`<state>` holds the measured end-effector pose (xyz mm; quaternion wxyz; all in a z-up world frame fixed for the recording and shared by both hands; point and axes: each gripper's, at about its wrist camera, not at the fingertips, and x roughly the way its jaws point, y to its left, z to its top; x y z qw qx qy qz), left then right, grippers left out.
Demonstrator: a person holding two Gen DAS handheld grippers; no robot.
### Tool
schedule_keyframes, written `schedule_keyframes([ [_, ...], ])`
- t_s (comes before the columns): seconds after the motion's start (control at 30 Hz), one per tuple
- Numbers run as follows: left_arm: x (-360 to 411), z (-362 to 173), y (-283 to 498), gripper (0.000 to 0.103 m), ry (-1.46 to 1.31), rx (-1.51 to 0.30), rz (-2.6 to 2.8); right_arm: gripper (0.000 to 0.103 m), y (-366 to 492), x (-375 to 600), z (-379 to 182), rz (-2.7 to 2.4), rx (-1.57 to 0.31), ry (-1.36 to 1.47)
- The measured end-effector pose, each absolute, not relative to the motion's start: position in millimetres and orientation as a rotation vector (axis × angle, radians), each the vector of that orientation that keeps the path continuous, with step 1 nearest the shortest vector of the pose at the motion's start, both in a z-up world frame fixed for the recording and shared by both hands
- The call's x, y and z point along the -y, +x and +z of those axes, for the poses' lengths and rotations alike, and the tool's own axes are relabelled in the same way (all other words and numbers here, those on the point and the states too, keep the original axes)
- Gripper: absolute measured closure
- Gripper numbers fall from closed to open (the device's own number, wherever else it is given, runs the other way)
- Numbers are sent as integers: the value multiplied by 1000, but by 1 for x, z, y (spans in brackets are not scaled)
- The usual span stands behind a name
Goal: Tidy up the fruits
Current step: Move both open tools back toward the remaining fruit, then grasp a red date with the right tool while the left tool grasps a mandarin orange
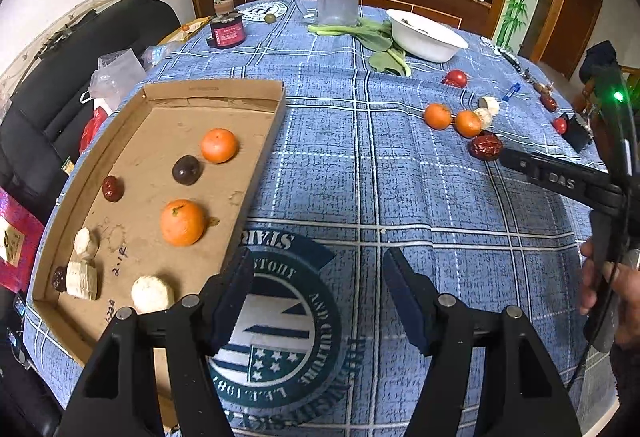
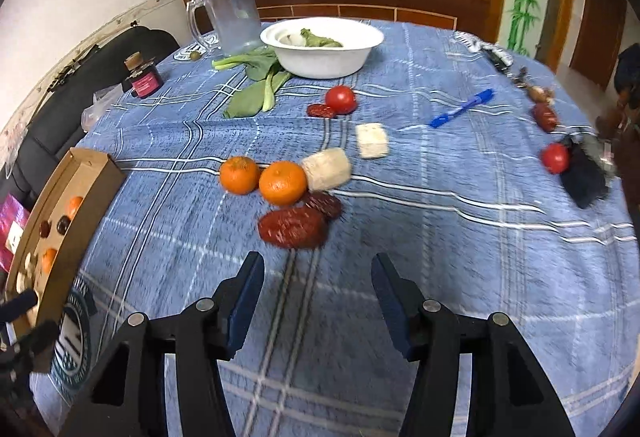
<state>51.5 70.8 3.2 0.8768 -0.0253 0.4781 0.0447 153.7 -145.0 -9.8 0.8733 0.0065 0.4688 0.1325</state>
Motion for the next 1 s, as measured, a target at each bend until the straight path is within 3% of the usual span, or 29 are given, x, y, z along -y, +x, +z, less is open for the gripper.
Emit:
schedule_keyframes([
  [0.23, -63, -6, 83, 37, -33, -1034, 110, 44, 171, 126, -31, 286, -997, 36],
  [0.27, -59, -7, 91, 37, -29, -1036, 103, 46, 172, 128, -31, 281, -983, 32],
  [0.3, -56, -8, 97, 37, -22, -1036, 99, 57, 172, 133, -31, 288, -969, 49],
  [0.87, 24, -44, 237, 37, 87, -1010, -133, 57, 143, 213, -28, 240, -957, 68],
  [0.9, 26, -45, 241, 39, 89, -1003, -141, 57, 143, 213, -29, 241, -954, 66],
  [0.93, 27, -46, 243, 49, 89, -999, -153, 57, 143, 213, -29, 240, -952, 69],
  [1.0, 30, -45, 243, 60, 86, -985, -178, 56, 144, 214, -30, 239, -951, 83],
])
